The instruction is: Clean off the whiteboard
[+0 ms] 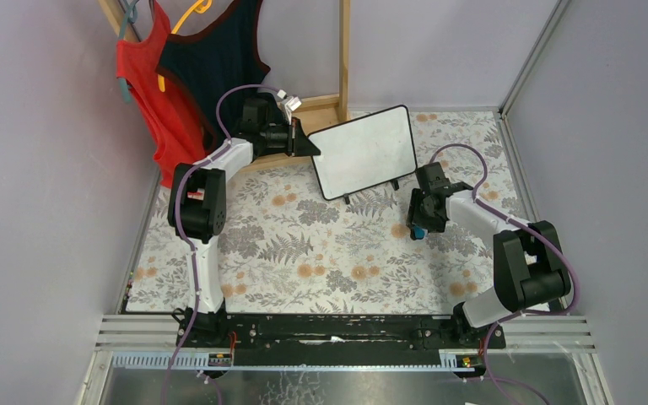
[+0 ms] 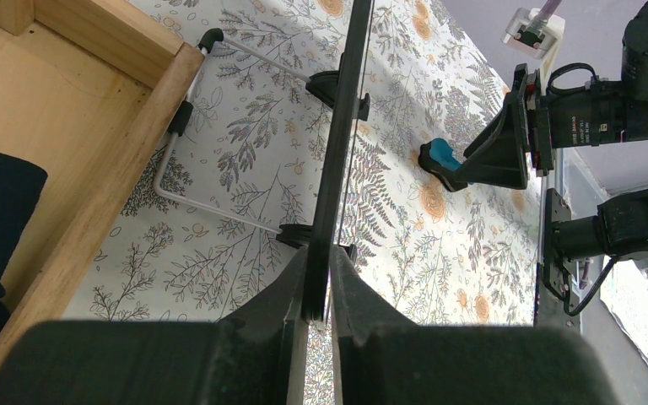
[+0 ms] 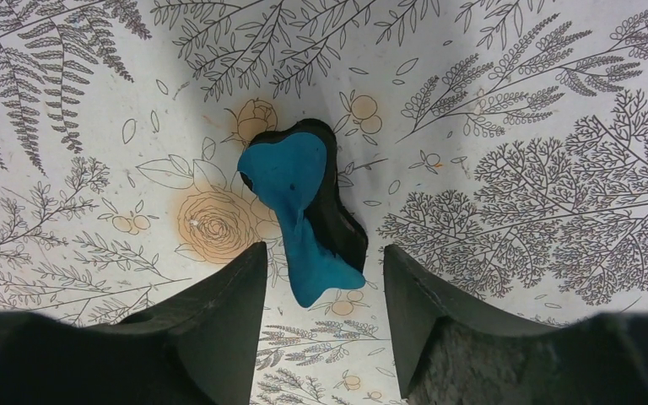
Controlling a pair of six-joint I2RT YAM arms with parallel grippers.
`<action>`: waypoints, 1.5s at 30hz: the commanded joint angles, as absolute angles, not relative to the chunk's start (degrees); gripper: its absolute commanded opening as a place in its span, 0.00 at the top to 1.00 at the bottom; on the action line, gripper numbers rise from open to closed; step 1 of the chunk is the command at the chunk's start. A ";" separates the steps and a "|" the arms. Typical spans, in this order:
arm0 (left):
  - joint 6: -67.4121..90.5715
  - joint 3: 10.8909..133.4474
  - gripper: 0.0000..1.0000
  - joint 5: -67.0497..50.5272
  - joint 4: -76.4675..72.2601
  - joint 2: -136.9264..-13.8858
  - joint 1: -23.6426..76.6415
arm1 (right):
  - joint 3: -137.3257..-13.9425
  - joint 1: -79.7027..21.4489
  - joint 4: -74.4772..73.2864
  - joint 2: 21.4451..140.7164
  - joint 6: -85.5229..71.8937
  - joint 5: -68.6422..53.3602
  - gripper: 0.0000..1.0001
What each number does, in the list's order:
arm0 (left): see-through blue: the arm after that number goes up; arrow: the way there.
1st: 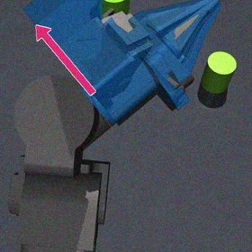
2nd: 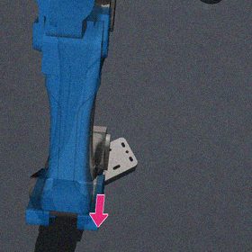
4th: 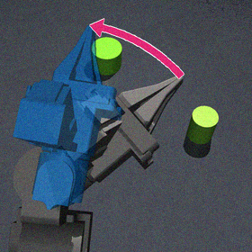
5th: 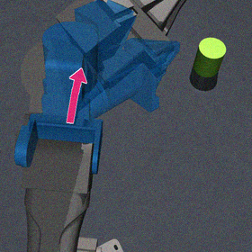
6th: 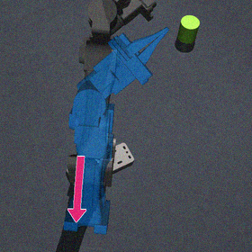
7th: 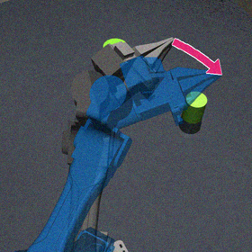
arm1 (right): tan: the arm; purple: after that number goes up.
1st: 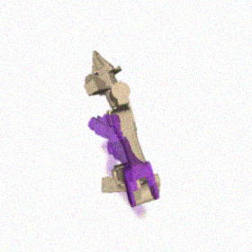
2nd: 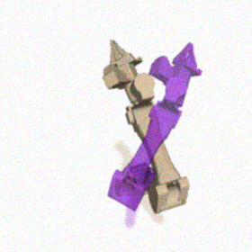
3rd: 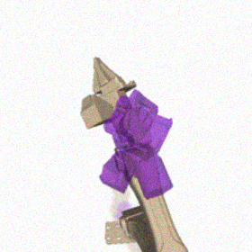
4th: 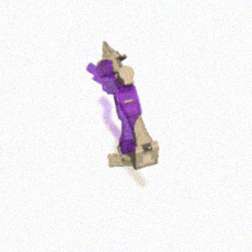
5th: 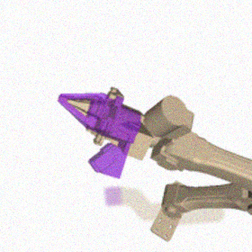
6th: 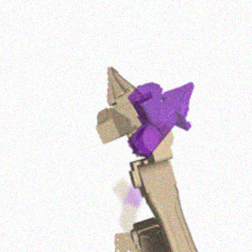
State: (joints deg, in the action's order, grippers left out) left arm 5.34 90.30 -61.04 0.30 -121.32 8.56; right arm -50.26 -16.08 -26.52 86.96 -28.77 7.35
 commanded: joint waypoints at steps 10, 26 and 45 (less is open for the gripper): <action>3.29 90.08 0.84 -55.86 5.53 -122.07 8.46 | -50.48 -15.83 -27.43 83.60 -28.49 8.36 0.39; 4.10 91.12 0.63 -56.24 6.50 -119.91 8.37 | -50.58 -15.86 -26.64 84.87 -27.79 8.23 0.39; 5.36 87.15 0.52 -53.04 6.83 -110.47 5.41 | -50.28 -15.83 -25.75 81.98 -26.30 8.78 0.38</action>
State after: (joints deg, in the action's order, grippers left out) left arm 5.28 89.49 -55.16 6.94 -113.12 7.25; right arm -50.11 -16.05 -26.44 84.51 -27.42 7.86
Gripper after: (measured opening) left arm 0.475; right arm 0.617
